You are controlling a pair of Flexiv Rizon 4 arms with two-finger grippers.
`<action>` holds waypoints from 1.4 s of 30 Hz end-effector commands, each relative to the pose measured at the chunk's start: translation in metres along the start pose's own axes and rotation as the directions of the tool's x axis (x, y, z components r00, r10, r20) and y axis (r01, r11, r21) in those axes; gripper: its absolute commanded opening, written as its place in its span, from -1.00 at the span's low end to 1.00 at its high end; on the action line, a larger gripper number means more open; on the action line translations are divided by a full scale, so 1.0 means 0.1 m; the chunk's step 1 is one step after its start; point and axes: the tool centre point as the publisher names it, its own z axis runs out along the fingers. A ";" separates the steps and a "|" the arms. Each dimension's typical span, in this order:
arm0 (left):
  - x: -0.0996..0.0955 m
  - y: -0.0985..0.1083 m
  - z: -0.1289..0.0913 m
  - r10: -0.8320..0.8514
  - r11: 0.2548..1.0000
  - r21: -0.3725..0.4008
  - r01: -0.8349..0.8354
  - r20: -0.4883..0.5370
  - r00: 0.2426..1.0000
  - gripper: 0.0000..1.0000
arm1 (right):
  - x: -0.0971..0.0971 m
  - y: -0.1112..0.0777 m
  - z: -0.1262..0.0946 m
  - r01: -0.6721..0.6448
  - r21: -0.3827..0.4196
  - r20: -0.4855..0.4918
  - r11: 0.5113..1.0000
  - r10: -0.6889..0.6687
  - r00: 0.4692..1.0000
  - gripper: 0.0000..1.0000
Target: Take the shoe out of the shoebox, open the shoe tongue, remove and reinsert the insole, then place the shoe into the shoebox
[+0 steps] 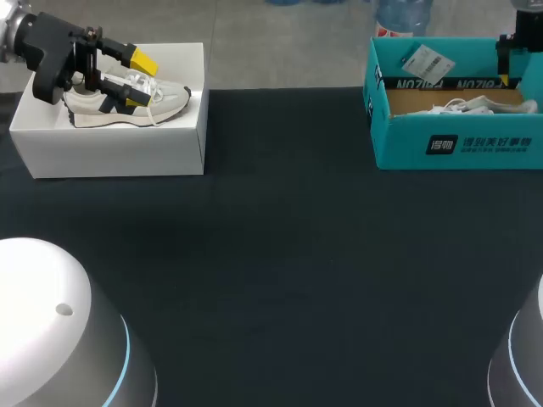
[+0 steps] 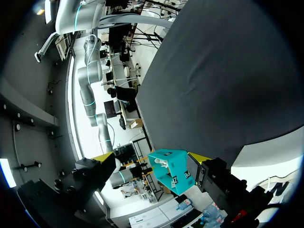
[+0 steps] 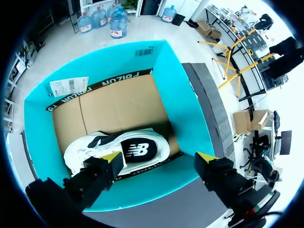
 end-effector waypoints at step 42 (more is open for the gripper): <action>-0.11 0.14 -0.18 0.041 0.999 -0.003 -0.041 -0.009 0.999 1.00 | 0.30 -0.53 -1.16 0.194 -0.142 -0.201 0.971 -0.220 0.954 1.00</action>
